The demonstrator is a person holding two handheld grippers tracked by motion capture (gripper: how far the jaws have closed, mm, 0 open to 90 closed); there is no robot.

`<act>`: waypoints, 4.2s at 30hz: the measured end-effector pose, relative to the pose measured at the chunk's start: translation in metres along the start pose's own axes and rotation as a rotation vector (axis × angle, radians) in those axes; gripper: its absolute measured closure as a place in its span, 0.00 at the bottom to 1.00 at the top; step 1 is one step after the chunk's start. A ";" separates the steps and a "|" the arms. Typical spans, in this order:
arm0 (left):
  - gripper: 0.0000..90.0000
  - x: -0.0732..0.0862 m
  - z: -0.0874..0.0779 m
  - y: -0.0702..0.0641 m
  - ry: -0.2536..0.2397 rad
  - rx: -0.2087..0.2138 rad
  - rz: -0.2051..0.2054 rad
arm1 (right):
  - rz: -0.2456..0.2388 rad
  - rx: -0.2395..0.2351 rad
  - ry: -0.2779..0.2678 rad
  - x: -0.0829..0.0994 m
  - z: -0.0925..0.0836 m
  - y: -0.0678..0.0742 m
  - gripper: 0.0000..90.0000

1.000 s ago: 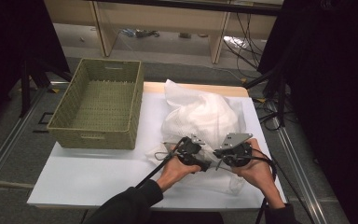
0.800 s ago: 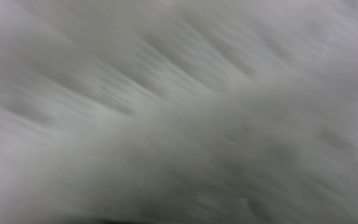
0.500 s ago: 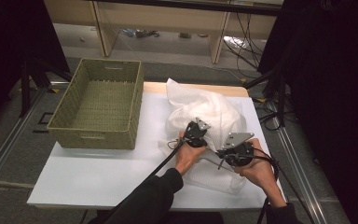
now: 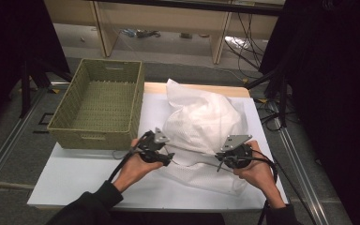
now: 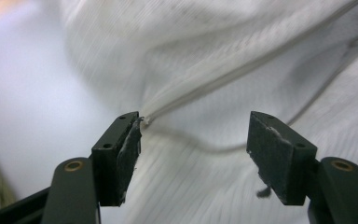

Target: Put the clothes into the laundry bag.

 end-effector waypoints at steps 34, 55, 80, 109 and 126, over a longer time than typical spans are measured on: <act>0.99 0.080 -0.040 -0.021 0.064 0.216 -0.020 | -0.059 -0.127 0.141 0.012 0.050 0.032 1.00; 0.92 0.079 -0.044 -0.004 0.050 0.167 -0.014 | 0.090 0.006 0.024 0.026 0.002 0.005 0.63; 0.40 0.072 -0.068 -0.001 -0.038 0.122 -0.092 | 0.352 0.072 -0.087 0.052 -0.024 0.011 0.36; 0.18 0.075 -0.090 0.001 -0.143 0.127 -0.111 | 0.365 0.075 -0.171 0.046 -0.022 0.040 0.23; 0.18 0.096 -0.105 -0.005 -0.125 0.092 -0.077 | 0.369 0.051 -0.177 0.055 -0.027 0.060 0.23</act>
Point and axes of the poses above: each handheld gripper's, and its own axes: z roughly forward along the jaws, x roughly out of its underside, y roughly to its left, the point moved 5 cm from there along z, roughly forward along the jaws, and after that the axes turned 2 degrees about -z, right-handed, at the moved point
